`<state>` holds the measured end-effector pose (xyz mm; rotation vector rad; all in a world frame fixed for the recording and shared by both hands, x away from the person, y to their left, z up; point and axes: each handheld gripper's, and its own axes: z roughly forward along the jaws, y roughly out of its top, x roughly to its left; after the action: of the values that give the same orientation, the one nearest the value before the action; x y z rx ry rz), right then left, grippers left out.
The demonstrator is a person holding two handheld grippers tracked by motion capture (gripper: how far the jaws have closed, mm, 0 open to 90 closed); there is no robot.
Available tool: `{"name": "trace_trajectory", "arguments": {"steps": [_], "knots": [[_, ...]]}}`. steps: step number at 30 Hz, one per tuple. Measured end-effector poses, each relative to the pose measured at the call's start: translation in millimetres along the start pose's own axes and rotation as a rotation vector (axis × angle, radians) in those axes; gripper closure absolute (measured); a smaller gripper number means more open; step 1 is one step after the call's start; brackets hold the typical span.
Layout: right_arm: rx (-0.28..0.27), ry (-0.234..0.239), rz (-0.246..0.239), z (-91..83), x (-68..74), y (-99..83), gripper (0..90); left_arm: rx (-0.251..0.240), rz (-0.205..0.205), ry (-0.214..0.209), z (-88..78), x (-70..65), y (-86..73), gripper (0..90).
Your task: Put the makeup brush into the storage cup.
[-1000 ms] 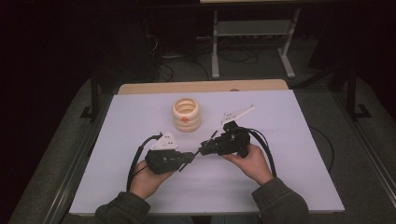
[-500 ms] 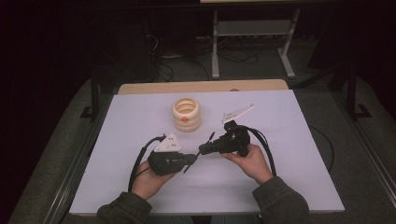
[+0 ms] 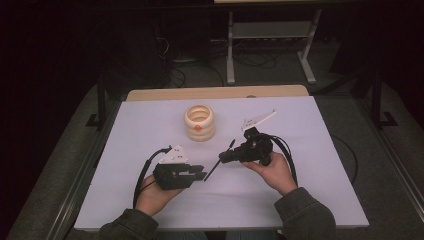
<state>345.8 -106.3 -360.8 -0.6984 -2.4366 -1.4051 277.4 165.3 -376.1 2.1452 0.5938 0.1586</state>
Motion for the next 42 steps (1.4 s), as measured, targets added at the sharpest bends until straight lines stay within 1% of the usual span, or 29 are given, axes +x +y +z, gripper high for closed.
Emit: {"name": "trace_trajectory", "arguments": {"steps": [3,4,5,6,9,15,19,21,25,27,29,30,31,33,35,37,40,42], "knots": [[0.006,-0.017,-0.001,-2.2,-0.4,0.0,84.7,0.002,0.002,0.008,-2.4,1.1,-2.2,71.6],[0.007,-0.02,-0.004,-3.0,-1.0,-0.1,84.7,0.0,-0.006,0.011,-3.0,1.0,-3.0,70.9],[0.009,-0.026,-0.006,-3.7,-1.4,0.0,84.7,0.005,-0.006,0.013,-4.0,1.5,-3.8,70.3],[0.009,-0.031,-0.003,-4.3,-1.2,0.0,84.7,0.002,-0.015,0.013,-4.4,1.4,-4.6,70.0],[0.015,-0.042,0.002,-6.6,-1.7,0.2,84.7,-0.001,-0.023,0.023,-7.3,2.0,-7.7,68.3],[0.023,-0.071,0.003,-12.4,-3.9,3.3,84.7,0.001,-0.03,0.048,-14.1,3.5,-17.3,65.0],[0.019,-0.095,-0.003,-18.1,-3.1,10.0,84.7,0.002,-0.033,0.066,-17.3,4.7,-24.9,63.1],[0.019,-0.104,-0.007,-20.2,-3.0,13.4,84.7,0.004,-0.036,0.068,-18.5,5.3,-28.5,62.8],[0.018,-0.119,-0.018,-24.9,-2.4,21.6,84.7,0.001,-0.048,0.078,-21.4,7.6,-34.7,61.6],[0.019,-0.128,-0.019,-26.7,-2.1,25.2,84.7,-0.006,-0.062,0.079,-22.5,8.0,-37.7,60.9],[0.02,-0.131,-0.023,-28.8,-2.2,28.7,84.6,-0.001,-0.055,0.089,-23.6,9.2,-40.2,59.0],[0.013,-0.129,-0.023,-30.3,-2.0,30.2,84.7,0.001,-0.052,0.099,-24.4,9.5,-41.0,56.4],[0.005,-0.127,-0.024,-31.9,-1.8,31.9,84.6,-0.007,-0.058,0.098,-25.5,10.1,-42.0,54.4],[-0.002,-0.131,-0.024,-34.1,-1.1,35.0,84.6,-0.023,-0.064,0.096,-27.4,11.3,-43.3,53.1],[-0.001,-0.136,-0.025,-35.3,-0.7,38.2,84.7,-0.018,-0.061,0.105,-28.6,12.5,-43.7,51.5],[0.003,-0.142,-0.027,-36.0,-0.8,41.6,84.7,-0.026,-0.067,0.108,-29.0,12.5,-44.6,50.8],[0.004,-0.148,-0.028,-36.8,-0.8,46.2,84.7,-0.022,-0.07,0.103,-28.7,13.8,-44.8,50.3],[0.004,-0.151,-0.025,-37.3,-1.2,49.3,84.7,-0.01,-0.066,0.104,-28.6,15.7,-45.3,50.2]]}}
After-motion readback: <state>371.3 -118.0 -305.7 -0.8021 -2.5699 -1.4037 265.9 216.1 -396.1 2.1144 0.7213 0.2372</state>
